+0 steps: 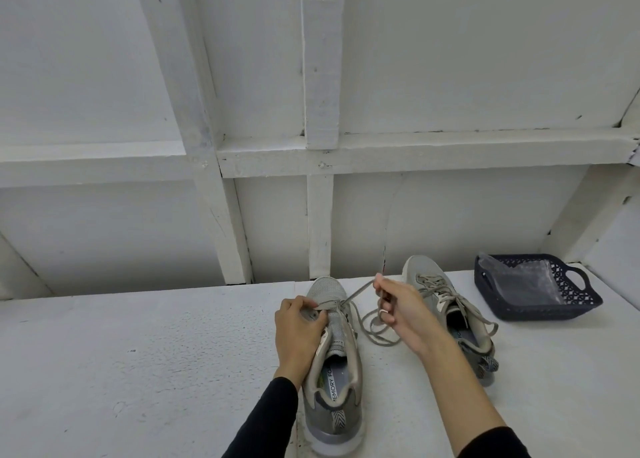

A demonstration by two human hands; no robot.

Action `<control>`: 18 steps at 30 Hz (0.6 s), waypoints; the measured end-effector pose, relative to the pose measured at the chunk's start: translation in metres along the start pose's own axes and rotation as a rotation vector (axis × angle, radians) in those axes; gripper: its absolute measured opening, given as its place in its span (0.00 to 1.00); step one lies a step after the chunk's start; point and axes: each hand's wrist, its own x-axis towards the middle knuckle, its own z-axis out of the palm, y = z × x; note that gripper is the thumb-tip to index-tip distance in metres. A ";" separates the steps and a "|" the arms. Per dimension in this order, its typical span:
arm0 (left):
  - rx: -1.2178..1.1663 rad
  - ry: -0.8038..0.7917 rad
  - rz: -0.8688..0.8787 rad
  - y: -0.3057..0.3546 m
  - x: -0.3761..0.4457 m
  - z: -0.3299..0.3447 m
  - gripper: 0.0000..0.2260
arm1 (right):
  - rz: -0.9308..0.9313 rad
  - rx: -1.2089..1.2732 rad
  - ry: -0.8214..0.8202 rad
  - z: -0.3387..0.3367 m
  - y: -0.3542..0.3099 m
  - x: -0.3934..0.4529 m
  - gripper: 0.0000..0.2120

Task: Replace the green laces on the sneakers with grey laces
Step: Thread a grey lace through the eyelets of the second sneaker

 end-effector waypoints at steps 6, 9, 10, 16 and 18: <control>0.035 -0.038 0.098 0.003 0.002 0.000 0.05 | 0.043 0.427 0.043 0.001 0.025 0.005 0.07; 0.057 -0.069 0.151 0.003 0.005 0.001 0.05 | -0.013 -0.006 0.079 0.002 0.035 0.006 0.12; 0.063 -0.076 0.170 0.003 0.005 0.001 0.05 | -0.025 -0.301 0.117 0.003 0.037 0.005 0.13; 0.055 -0.084 0.208 0.004 0.006 0.003 0.06 | -0.101 -1.310 0.372 0.011 0.053 0.000 0.15; 0.038 -0.083 0.200 0.005 0.007 0.003 0.06 | -0.254 -1.422 0.339 0.017 0.052 0.001 0.13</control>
